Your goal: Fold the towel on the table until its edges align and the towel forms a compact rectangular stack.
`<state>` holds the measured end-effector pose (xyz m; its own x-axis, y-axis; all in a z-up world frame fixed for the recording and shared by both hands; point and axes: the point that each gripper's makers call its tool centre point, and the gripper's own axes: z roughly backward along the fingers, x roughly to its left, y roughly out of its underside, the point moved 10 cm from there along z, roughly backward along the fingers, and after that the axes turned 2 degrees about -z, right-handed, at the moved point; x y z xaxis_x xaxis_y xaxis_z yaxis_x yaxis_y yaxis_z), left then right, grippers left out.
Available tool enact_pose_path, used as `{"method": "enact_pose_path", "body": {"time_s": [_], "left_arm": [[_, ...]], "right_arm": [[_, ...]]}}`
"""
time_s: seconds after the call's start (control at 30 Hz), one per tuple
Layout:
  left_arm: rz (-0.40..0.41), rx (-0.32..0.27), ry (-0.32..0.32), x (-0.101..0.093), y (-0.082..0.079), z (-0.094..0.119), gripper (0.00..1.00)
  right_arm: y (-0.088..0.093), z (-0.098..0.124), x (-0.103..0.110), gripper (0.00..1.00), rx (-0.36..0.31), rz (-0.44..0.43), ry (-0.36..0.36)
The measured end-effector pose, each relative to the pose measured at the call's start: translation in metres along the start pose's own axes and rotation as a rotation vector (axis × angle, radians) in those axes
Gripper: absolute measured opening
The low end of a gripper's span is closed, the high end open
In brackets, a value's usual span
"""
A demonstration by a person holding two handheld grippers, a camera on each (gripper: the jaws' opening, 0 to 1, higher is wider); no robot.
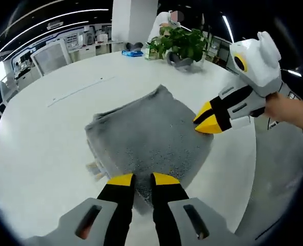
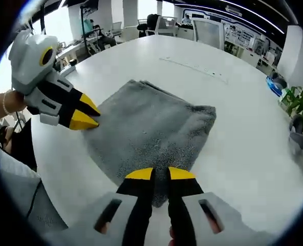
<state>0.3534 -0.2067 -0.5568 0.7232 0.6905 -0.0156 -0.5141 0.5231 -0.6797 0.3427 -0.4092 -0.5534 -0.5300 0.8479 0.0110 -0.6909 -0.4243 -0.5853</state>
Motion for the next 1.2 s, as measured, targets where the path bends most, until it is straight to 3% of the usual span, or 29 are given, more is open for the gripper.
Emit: {"method": "enact_pose_path", "body": {"time_s": [0.1,0.23,0.47,0.73,0.83,0.9,1.0,1.2], "left_arm": [[-0.034,0.002,-0.01,0.001,0.0,-0.009,0.11],[-0.021,-0.001,-0.011,0.006,-0.004,-0.014,0.09],[-0.065,-0.041,-0.03,0.014,-0.009,-0.022,0.09],[-0.042,-0.065,-0.06,0.019,-0.014,-0.024,0.08],[-0.015,-0.083,-0.063,0.02,-0.014,-0.015,0.08],[0.02,-0.11,-0.071,0.021,-0.015,-0.006,0.08],[0.049,-0.192,-0.059,0.021,-0.018,0.014,0.09],[0.09,-0.344,-0.07,0.022,-0.02,0.048,0.19]], "right_arm": [[-0.002,-0.006,-0.002,0.05,0.011,-0.013,0.0],[-0.006,-0.011,-0.006,0.04,0.013,-0.013,0.005],[-0.014,-0.019,-0.015,0.03,-0.005,-0.026,0.025],[-0.021,-0.019,-0.021,0.03,-0.006,-0.059,0.016],[-0.021,-0.01,-0.021,0.0,-0.04,-0.077,0.022],[-0.024,0.002,-0.019,0.0,-0.114,-0.064,0.056],[-0.024,0.017,-0.014,0.0,-0.165,-0.076,0.045],[-0.019,0.045,-0.008,0.12,-0.277,-0.111,0.05]]}}
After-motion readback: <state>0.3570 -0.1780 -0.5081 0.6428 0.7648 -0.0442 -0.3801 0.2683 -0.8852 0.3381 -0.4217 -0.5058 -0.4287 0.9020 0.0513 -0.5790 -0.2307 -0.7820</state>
